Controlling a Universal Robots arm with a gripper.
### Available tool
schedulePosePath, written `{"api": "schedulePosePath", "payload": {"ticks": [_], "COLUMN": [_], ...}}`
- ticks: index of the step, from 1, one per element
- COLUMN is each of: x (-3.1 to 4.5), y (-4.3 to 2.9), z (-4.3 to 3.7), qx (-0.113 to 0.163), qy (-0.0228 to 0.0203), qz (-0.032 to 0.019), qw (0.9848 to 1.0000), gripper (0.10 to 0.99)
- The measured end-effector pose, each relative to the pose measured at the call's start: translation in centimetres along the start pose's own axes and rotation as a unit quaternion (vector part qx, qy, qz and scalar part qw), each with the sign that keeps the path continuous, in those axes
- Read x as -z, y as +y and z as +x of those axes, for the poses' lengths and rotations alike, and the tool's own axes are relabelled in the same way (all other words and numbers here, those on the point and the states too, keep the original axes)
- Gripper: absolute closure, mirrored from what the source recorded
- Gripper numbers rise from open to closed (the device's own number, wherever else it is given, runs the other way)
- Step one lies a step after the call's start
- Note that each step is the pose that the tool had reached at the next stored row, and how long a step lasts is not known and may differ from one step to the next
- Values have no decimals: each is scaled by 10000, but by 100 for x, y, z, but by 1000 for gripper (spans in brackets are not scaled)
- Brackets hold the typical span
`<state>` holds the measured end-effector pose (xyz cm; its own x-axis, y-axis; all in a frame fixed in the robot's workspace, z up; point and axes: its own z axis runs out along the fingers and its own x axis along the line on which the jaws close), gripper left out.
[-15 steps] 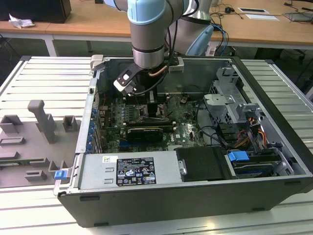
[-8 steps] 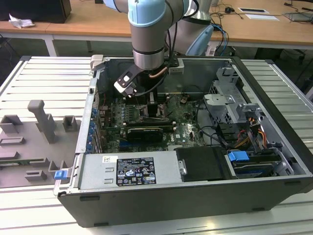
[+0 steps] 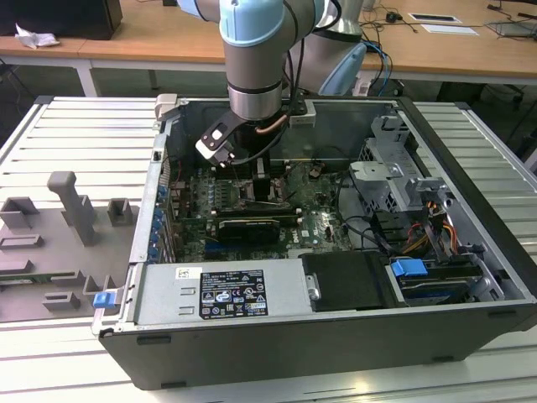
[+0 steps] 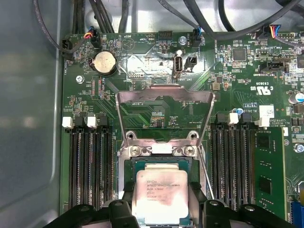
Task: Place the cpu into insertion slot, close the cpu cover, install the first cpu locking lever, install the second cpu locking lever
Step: 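Place the cpu into insertion slot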
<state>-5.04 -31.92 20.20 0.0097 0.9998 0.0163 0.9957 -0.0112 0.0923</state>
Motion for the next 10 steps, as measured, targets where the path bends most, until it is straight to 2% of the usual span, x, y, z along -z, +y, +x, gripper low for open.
{"api": "schedulePosePath", "payload": {"ticks": [1,2,7,10], "x": [0,0,1,33], "y": [0,0,0,3], "z": [0,0,0,0], "qx": [0,0,0,0], "qy": [0,0,0,0], "qz": [0,0,0,0], "qw": [10000,10000,10000,10000], "gripper": [545,482,482,482]}}
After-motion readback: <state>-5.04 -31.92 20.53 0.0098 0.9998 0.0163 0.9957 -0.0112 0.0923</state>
